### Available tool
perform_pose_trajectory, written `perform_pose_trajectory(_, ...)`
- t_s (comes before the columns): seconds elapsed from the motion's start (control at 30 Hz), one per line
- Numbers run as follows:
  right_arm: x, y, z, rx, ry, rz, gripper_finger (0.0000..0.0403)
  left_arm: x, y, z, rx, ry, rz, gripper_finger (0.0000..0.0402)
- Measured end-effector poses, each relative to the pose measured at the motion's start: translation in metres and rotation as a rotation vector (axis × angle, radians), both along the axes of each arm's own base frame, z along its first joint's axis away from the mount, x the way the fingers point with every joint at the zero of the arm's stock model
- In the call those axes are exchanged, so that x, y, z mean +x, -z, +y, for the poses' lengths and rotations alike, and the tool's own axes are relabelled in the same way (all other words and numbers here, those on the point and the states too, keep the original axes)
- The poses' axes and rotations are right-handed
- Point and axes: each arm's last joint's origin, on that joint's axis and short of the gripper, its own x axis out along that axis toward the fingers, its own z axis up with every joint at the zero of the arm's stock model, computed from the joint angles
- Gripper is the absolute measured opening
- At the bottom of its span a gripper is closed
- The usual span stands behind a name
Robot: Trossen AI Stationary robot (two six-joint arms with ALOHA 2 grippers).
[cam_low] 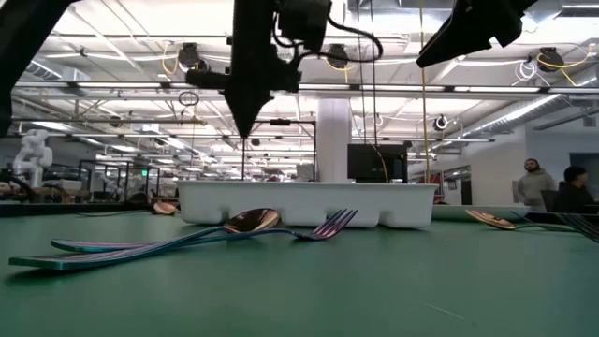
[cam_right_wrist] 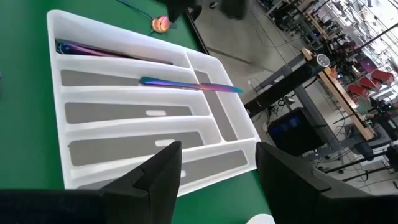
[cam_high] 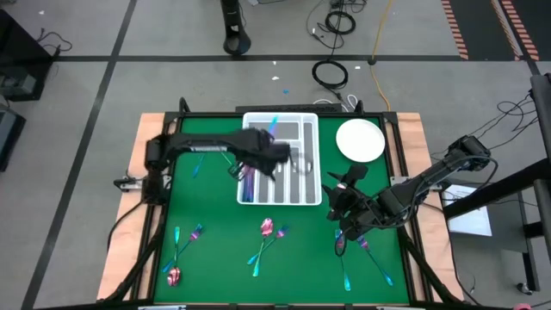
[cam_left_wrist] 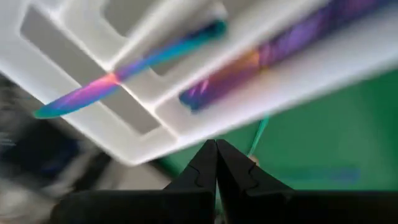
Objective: Sort silverware
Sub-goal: Put the blue table knife into the silverware tray
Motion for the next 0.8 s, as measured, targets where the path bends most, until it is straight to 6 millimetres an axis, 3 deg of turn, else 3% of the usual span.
perform_pose_trajectory(0.2, 0.000, 0.000, 0.000, 0.000, 0.000, -0.001, 0.0194, -0.010, -0.041, 0.044, -0.300, -0.391, -0.468, 0.0003)
perform_pose_trajectory(0.3, 0.000, 0.000, 0.000, 0.000, 0.000, -0.001, 0.0194, -0.016, -0.055, 0.066, -0.289, -0.634, -0.651, 0.0003)
perform_pose_trajectory(0.37, 0.000, 0.000, 0.000, 0.000, 0.000, -0.001, 0.0194, -0.021, -0.060, 0.082, -0.223, -0.887, -0.758, 0.0005)
perform_pose_trajectory(0.5, 0.000, 0.000, 0.000, 0.000, 0.000, -0.001, 0.0194, -0.032, -0.054, 0.107, -0.237, -1.193, -0.805, 0.0030)
perform_pose_trajectory(0.8, 0.000, 0.000, 0.000, 0.000, 0.000, 0.000, 0.0194, -0.040, -0.028, 0.116, -0.289, -1.454, -0.760, 0.0137)
